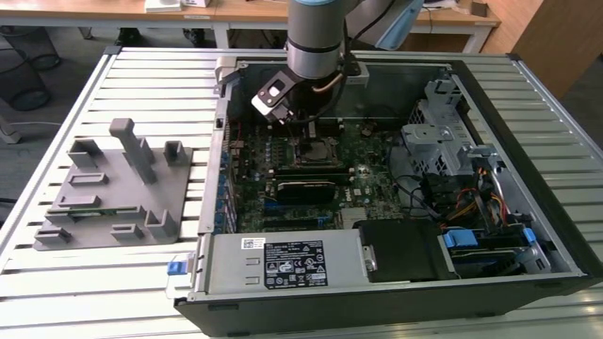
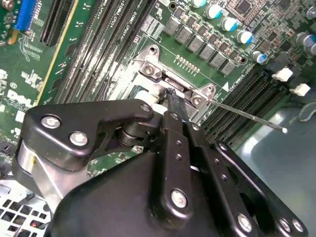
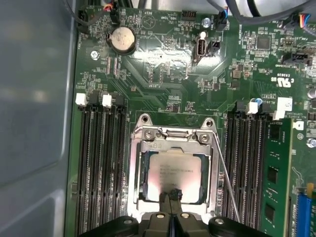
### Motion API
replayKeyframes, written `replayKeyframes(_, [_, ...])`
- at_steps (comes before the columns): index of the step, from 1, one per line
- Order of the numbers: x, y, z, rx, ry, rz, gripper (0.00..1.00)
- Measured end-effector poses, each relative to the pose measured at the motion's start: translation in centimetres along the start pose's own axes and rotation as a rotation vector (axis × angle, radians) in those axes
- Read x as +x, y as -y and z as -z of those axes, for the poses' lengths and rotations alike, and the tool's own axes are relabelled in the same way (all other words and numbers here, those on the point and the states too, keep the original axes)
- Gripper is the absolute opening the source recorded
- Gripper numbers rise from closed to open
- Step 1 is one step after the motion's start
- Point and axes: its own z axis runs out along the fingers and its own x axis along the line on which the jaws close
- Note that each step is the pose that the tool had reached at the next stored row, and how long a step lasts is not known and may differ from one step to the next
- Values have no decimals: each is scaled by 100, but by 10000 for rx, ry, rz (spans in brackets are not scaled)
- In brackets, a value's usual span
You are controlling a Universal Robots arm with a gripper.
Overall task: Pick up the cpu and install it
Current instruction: 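Close the cpu cover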
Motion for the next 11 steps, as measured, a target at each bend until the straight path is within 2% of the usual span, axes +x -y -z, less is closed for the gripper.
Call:
replayKeyframes(5, [-1, -18, 46, 4, 3, -2, 11])
replayKeyframes(9, [-6, -121, 47, 19, 5, -1, 11])
replayKeyframes(11, [-8, -146, 46, 21, 5, 0, 11])
